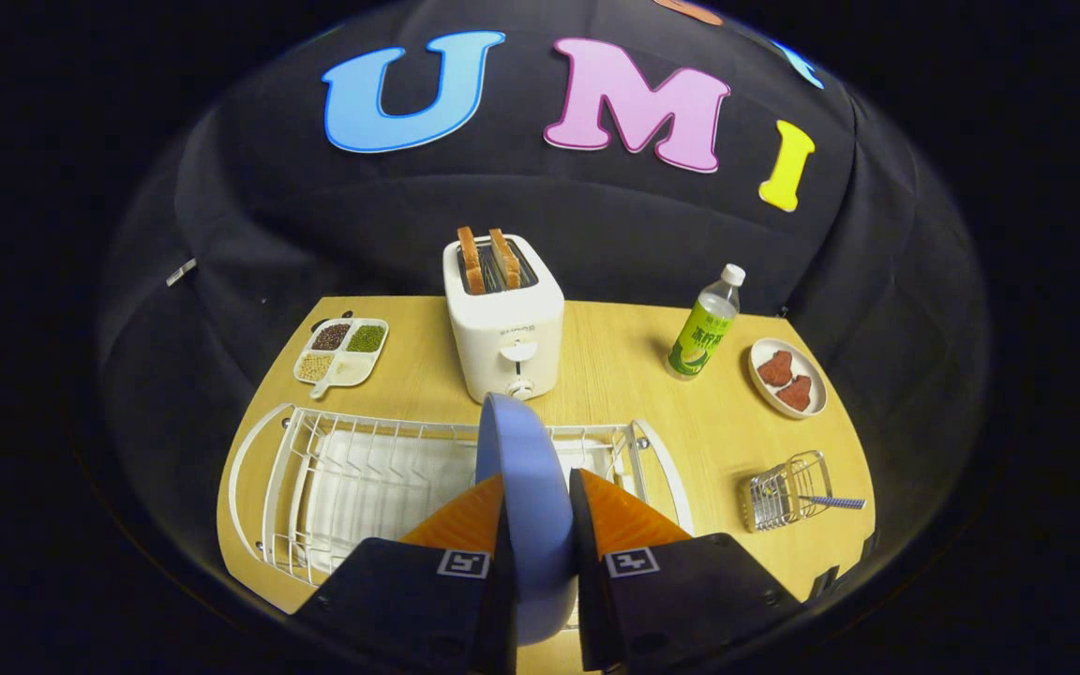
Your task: Take the plate from the dish rack, then take the spoon from the basket and place it into the plate.
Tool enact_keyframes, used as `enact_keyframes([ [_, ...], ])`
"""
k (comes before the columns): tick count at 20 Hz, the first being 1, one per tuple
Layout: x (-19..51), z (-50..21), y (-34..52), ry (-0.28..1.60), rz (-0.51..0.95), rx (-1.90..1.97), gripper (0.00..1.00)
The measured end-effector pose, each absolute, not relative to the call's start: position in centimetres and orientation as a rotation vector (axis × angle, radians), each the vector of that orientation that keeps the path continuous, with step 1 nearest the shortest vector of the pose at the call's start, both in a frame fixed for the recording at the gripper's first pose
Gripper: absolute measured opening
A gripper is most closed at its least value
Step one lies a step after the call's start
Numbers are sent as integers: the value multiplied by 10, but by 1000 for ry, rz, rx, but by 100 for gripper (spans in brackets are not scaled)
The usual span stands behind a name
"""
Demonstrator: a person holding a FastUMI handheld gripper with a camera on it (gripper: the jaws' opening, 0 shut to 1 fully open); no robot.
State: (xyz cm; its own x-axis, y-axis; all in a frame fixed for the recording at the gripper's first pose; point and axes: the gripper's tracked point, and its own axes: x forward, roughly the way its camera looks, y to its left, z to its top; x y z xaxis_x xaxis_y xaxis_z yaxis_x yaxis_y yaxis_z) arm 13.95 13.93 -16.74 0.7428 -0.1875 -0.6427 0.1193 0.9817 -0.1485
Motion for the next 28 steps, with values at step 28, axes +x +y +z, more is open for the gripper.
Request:
enact_keyframes([
  [28,-31,-122,-37,731,-27,369,21],
])
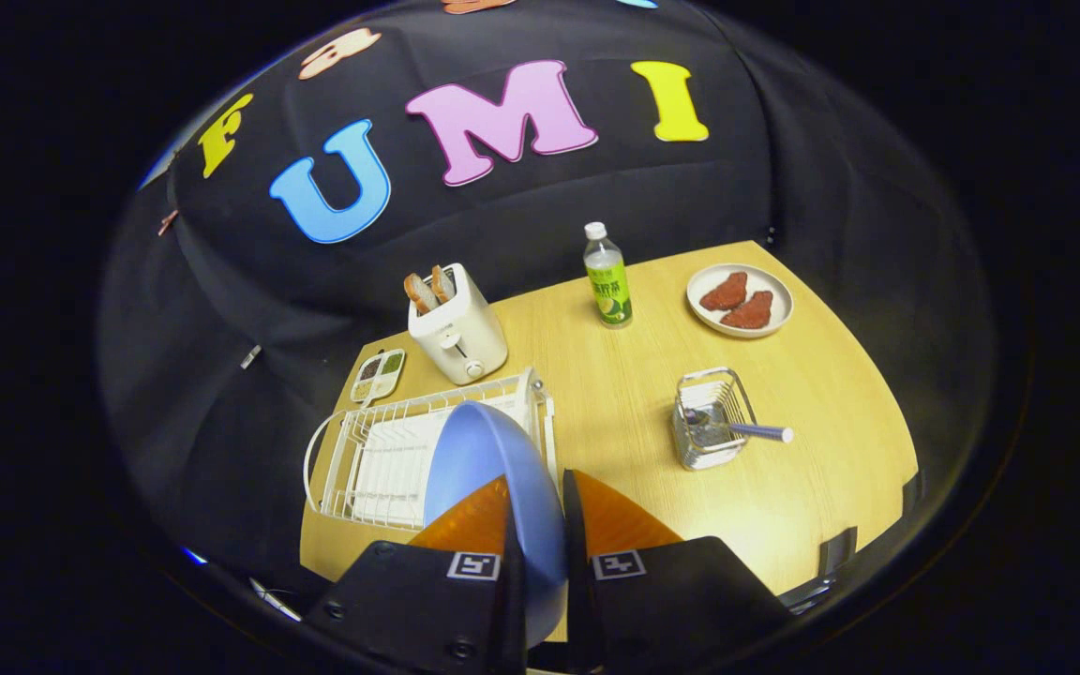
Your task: Take the plate from the dish rack, then take the spoon from the basket and place it into the plate.
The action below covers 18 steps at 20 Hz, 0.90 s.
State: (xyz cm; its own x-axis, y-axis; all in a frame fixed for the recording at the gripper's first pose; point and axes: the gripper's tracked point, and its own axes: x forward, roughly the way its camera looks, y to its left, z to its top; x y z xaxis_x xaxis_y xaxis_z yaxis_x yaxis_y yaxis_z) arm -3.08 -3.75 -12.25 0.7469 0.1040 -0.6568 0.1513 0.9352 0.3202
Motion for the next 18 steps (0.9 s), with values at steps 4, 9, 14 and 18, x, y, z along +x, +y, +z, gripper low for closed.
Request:
enact_keyframes([
  [4,-76,-148,-98,776,-45,475,21],
  [9,-80,-211,-138,846,-4,489,21],
  [14,-63,-256,-146,865,116,383,22],
  [18,-54,-278,-141,885,226,340,25],
])
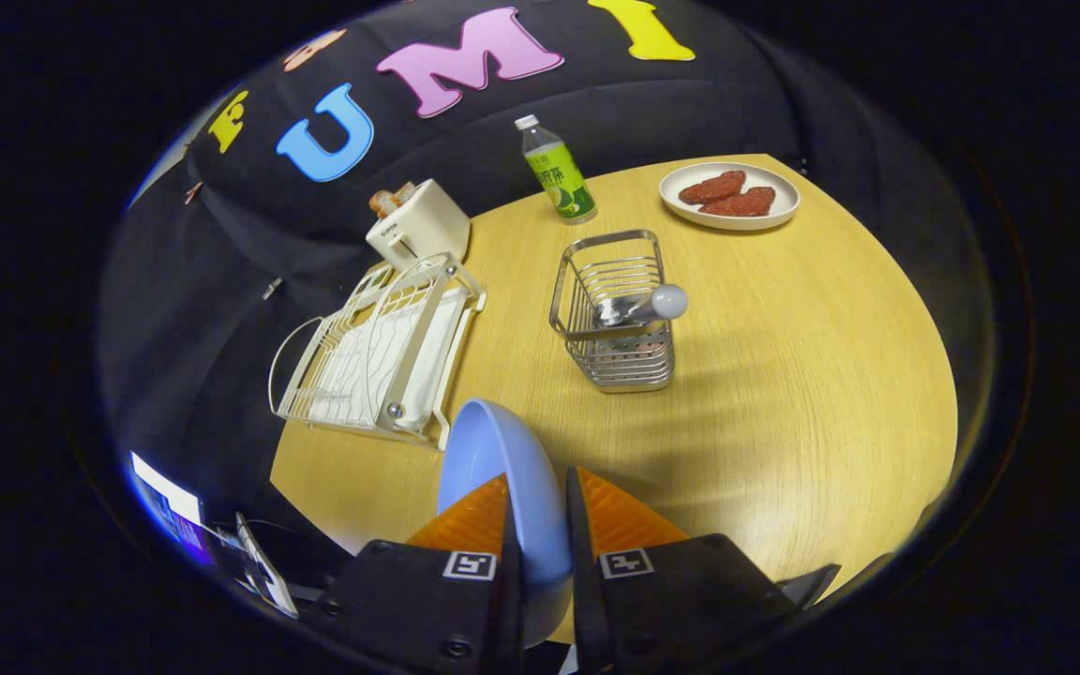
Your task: Take the plate from the dish rack, then take the spoon from the basket and place it into the plate.
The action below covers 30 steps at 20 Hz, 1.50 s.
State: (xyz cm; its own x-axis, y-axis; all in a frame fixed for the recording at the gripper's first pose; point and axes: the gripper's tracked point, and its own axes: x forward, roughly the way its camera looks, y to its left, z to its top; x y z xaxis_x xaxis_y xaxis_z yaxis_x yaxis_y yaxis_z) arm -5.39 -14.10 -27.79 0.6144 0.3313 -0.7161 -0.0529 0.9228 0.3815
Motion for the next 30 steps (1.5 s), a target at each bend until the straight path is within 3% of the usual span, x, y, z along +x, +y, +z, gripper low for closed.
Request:
enact_keyframes([
  [5,-46,-285,-152,846,280,276,30],
  [6,-48,-285,-156,835,291,239,35],
  [8,-50,-281,-161,782,321,148,59],
  [10,-49,-271,-169,686,337,30,97],
  [11,-46,-263,-174,628,333,-27,100],
  [19,-16,-206,-205,299,230,-122,97],
  [26,27,-200,-201,181,232,-136,97],
  [30,38,-225,-191,225,275,-168,97],
])
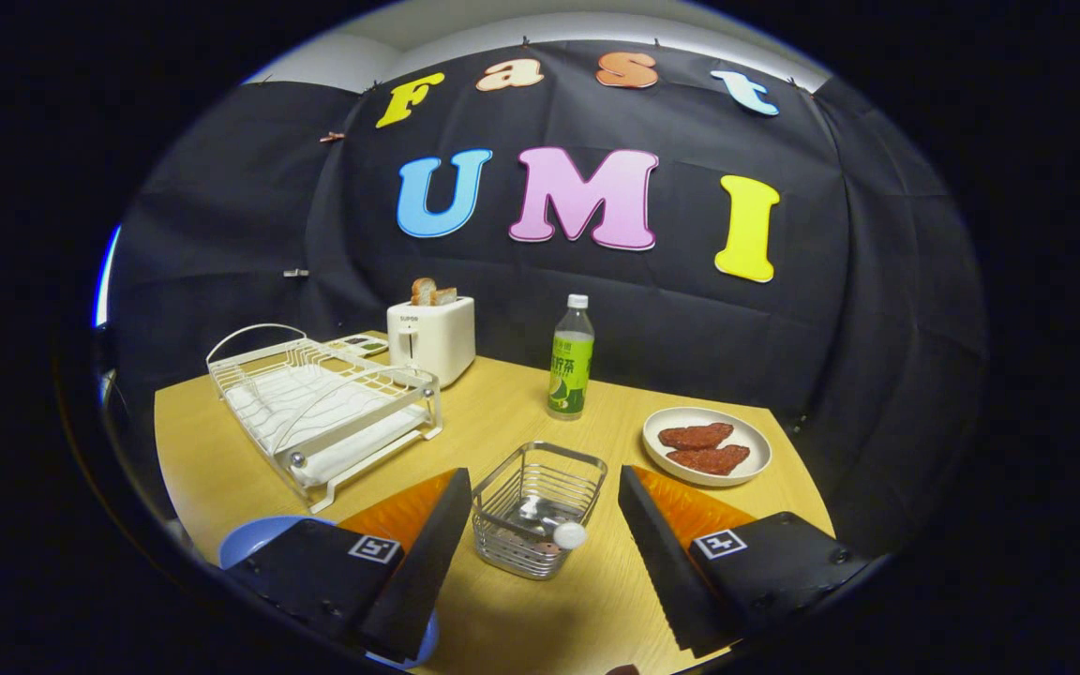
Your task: Take the plate from the dish rack, then take the spoon from the basket and place it into the plate.
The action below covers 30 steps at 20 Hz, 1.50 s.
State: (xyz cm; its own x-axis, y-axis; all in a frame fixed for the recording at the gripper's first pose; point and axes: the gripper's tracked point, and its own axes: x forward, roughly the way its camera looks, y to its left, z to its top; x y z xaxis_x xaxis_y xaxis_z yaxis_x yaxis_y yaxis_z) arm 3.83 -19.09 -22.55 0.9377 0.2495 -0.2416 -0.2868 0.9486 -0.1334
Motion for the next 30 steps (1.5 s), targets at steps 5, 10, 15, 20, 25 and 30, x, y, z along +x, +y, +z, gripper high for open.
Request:
enact_keyframes([
  [5,46,-235,-178,206,320,-187,94],
  [10,45,-242,-172,213,366,-200,72],
  [15,42,-242,-164,247,383,-147,49],
  [20,41,-235,-158,268,410,-90,37],
  [25,47,-230,-165,278,372,-83,31],
  [30,59,-221,-186,284,302,-77,15],
])
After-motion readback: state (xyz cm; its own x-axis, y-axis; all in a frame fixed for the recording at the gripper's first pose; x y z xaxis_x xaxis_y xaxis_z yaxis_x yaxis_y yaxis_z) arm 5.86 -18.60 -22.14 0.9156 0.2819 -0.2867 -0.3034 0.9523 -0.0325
